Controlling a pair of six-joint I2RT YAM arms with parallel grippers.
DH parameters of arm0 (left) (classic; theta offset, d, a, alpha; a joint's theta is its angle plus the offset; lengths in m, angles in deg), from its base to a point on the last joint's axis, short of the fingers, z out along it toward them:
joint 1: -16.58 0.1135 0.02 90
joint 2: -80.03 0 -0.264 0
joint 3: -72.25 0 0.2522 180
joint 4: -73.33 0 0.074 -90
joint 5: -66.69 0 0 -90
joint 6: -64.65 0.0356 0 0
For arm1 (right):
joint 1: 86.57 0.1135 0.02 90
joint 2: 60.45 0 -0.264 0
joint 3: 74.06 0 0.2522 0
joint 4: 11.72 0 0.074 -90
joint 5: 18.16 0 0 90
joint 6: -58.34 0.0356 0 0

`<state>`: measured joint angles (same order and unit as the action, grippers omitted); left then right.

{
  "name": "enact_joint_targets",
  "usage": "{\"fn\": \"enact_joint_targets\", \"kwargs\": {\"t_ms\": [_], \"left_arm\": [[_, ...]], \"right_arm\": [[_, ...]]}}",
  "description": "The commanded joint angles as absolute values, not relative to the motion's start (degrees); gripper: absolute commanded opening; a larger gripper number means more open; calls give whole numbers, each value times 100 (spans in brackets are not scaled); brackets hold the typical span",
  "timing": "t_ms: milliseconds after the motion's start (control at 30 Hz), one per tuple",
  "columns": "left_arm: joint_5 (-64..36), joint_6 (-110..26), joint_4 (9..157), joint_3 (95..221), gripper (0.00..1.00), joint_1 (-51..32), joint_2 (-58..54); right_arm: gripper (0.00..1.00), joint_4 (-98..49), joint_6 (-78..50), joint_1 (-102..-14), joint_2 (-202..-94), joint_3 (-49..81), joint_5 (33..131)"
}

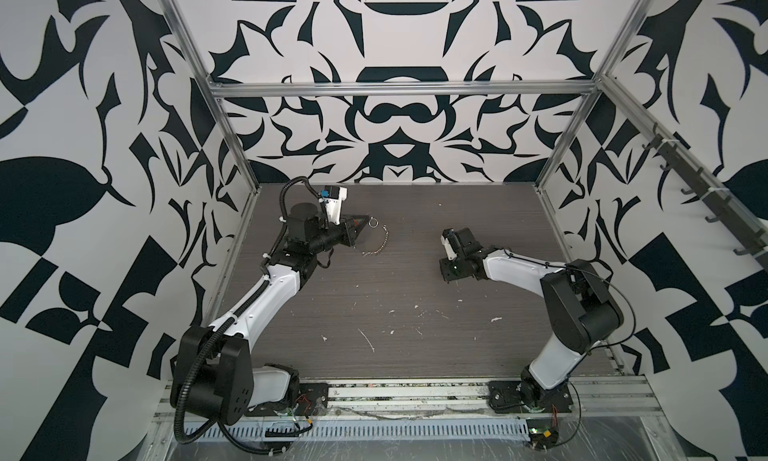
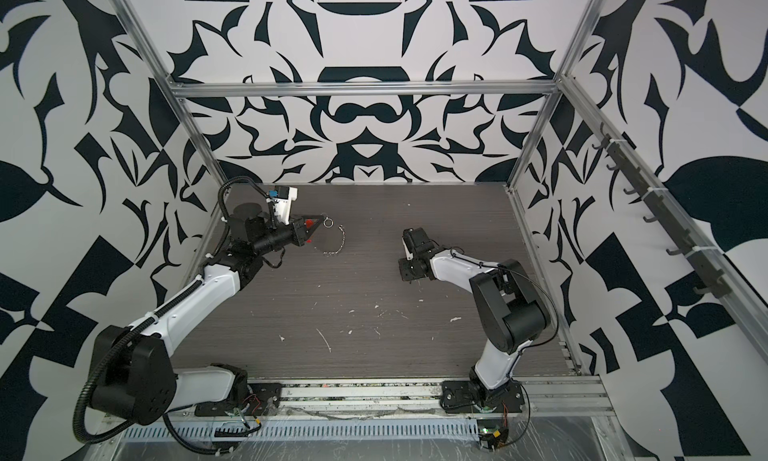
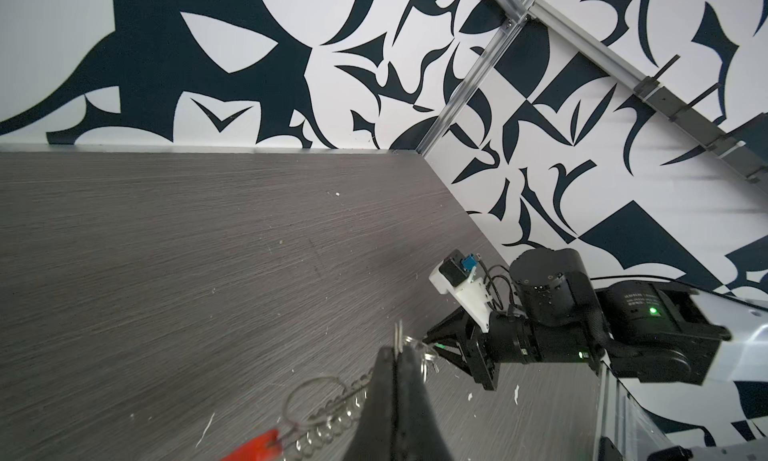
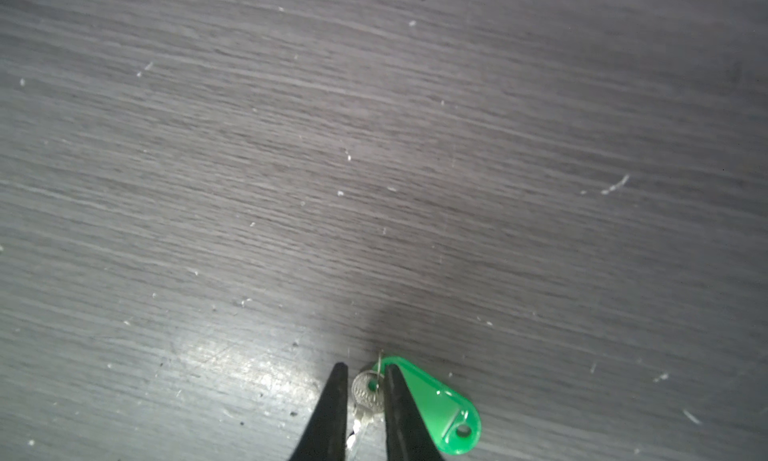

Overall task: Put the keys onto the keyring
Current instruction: 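Grasp the green-tag key with the right gripper while the left holds the keyring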

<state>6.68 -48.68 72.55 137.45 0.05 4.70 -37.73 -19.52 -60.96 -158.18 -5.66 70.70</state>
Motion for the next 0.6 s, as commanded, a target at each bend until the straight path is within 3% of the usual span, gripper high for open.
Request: {"fn": "enact_joint_targets", "kwargs": {"t_ms": [0,567], "left_arm": [[843,-4873,7172,14002,0,-18,559],[977,-4829,7290,14129,0,-13,580]], "right_arm": [[19,-3691,-2030,-6064,-15828,-580,6974],[21,-3770,-2119,-6003,-15950,-605,6893]]}}
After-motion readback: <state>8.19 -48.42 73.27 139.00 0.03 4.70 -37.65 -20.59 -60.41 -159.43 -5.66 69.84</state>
